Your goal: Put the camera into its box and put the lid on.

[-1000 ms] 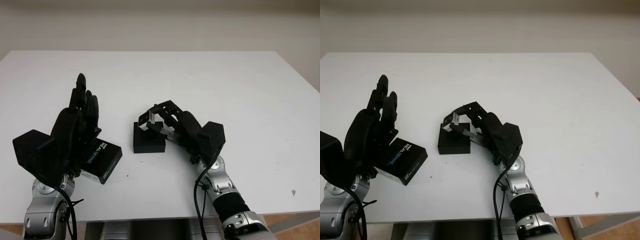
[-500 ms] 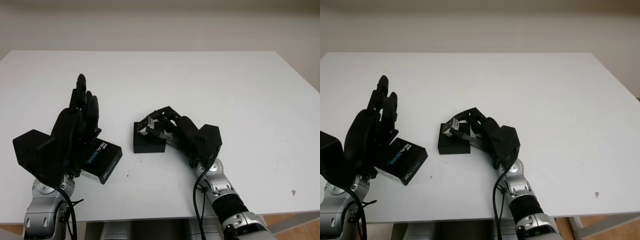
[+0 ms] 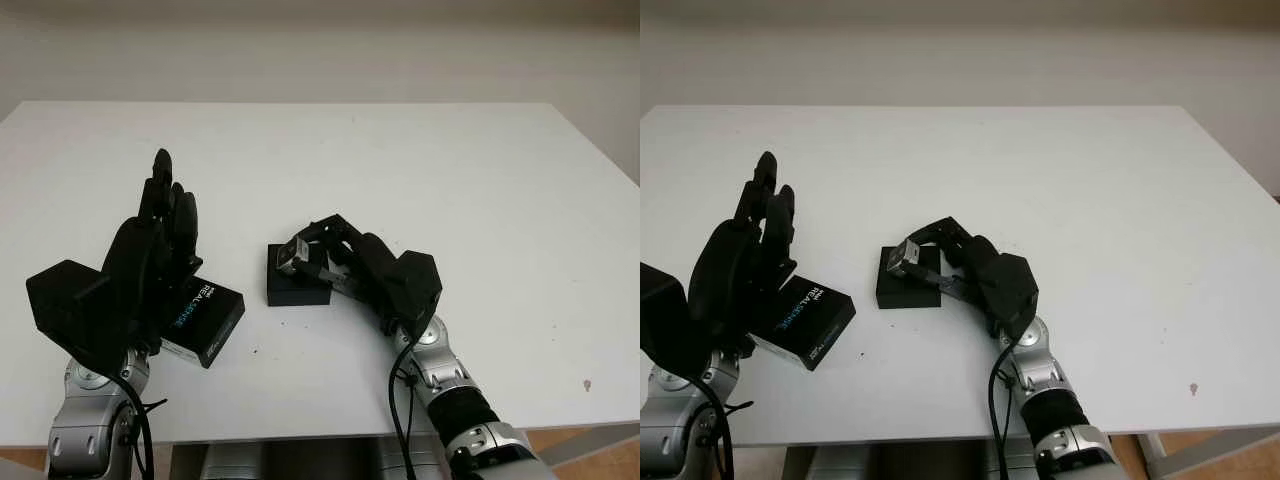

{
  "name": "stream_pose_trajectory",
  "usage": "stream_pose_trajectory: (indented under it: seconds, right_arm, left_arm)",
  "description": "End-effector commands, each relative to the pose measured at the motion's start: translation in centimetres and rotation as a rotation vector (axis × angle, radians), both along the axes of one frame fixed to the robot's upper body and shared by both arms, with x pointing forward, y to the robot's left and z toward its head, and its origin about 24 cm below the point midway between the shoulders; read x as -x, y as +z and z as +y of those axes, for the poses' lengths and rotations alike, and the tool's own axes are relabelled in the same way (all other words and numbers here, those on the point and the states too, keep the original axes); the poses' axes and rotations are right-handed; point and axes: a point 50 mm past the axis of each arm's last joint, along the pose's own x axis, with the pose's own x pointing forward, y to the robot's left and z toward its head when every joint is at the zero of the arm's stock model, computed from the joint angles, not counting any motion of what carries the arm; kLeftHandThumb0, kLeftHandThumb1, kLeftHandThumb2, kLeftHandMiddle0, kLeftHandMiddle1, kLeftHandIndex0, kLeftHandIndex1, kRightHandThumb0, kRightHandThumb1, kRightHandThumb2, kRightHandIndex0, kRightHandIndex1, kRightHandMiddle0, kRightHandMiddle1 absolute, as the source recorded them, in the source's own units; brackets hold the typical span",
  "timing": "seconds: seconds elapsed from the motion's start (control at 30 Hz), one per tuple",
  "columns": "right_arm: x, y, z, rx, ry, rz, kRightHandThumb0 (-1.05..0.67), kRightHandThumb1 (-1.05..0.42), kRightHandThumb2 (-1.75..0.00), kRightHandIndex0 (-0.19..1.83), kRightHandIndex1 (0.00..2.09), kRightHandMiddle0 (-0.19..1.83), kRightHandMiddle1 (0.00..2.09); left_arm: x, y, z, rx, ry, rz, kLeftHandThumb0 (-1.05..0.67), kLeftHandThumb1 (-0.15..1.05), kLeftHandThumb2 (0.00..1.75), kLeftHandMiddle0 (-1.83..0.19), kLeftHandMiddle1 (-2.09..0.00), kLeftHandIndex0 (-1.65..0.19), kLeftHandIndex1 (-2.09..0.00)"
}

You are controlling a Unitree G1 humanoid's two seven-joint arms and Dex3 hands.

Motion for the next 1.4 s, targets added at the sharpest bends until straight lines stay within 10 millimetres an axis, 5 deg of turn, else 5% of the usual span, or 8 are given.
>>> stream_pose_trajectory:
  seconds: [0.0, 0.57, 0.7, 0.8, 1.37]
  right_arm:
    - [-0.1, 0.1, 0.3, 0.006, 0.018, -0.013, -0.48, -1.03, -0.05, 0.17, 0.05, 0.35, 1.61]
    - [0.5, -0.1, 0.8, 0.271, 0.125, -0.146, -0.52, -1.05, -0.06, 0.13, 0.04, 0.22, 1.53]
    - [0.5, 1.4, 0.3, 0.418, 0.169, -0.242, -0.63, -0.98, -0.05, -0.1, 0.03, 0.04, 0.69]
    - [0.5, 2.5, -0.3, 0.486, 0.171, -0.297, -0.68, -0.95, -0.05, -0.18, 0.01, 0.03, 0.31]
    - [1.3, 6.3, -1.9, 0.51, 0.077, -0.429, -0.75, -0.94, -0.06, -0.19, 0.0, -0.14, 0.06]
  left_arm:
    - [0.2, 0.5, -0.1, -0.007, -0.005, -0.024, -0.78, 1.05, 0.67, 0.19, 0.0, 0.19, 0.0]
    - [0.0, 0.5, -0.2, -0.01, -0.006, -0.023, -0.78, 1.05, 0.68, 0.19, 0.0, 0.19, 0.0]
    - [0.1, 0.5, -0.1, -0.006, -0.004, -0.019, -0.79, 1.05, 0.68, 0.19, 0.0, 0.19, 0.0]
    - [0.0, 0.4, -0.1, -0.011, -0.007, -0.02, -0.78, 1.05, 0.67, 0.19, 0.0, 0.19, 0.0]
    - [0.0, 0.6, 0.1, -0.013, -0.003, -0.033, -0.77, 1.05, 0.66, 0.19, 0.0, 0.19, 0.0]
